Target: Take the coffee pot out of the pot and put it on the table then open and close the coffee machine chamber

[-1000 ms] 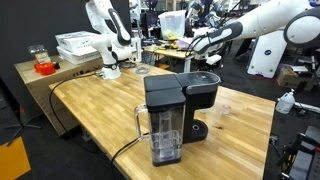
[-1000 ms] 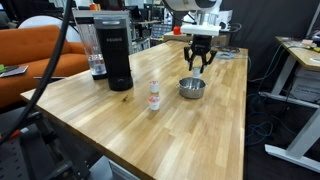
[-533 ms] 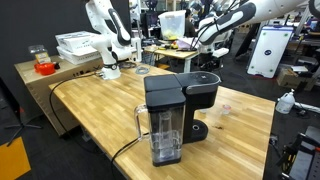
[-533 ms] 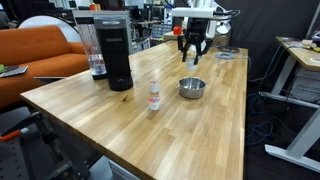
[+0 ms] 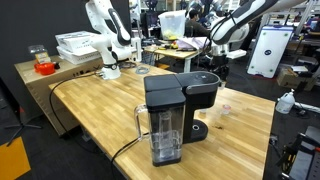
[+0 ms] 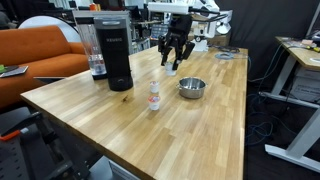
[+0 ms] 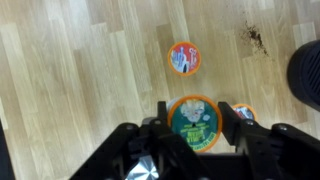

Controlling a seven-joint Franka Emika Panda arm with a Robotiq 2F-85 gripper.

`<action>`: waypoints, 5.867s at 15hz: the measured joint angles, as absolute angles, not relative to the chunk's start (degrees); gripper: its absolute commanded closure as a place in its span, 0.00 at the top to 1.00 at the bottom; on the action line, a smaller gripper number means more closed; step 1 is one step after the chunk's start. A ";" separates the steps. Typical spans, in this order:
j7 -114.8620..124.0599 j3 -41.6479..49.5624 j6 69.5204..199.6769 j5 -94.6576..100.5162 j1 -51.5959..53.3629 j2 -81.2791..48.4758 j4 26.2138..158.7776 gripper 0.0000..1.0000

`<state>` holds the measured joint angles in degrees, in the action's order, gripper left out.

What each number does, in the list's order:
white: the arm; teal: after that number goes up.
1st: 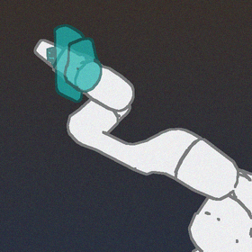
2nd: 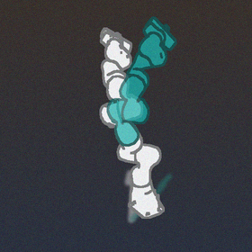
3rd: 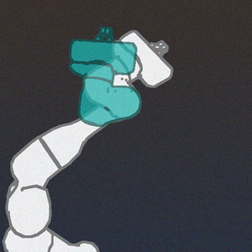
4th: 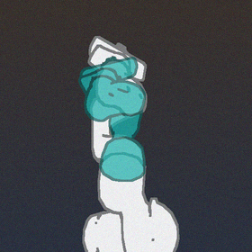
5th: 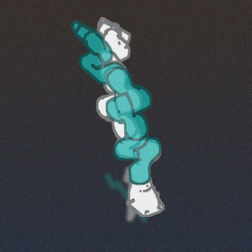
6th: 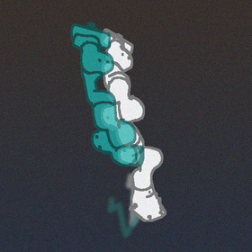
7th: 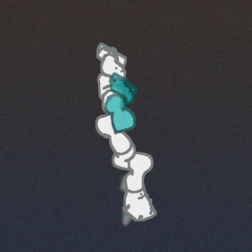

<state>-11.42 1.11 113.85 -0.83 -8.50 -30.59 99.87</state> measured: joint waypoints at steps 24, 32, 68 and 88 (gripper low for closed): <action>-26.26 -1.78 133.36 -6.60 -7.31 -31.20 112.59 0.28; -26.26 -1.93 133.02 -6.56 -8.70 -38.83 105.00 0.35; -23.39 -1.86 130.36 -2.51 -6.74 -6.88 125.85 1.00; -21.83 -0.47 127.22 -22.46 -5.11 -1.28 129.27 1.00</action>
<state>-21.83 -0.47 127.22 -22.46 -5.11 -1.28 129.27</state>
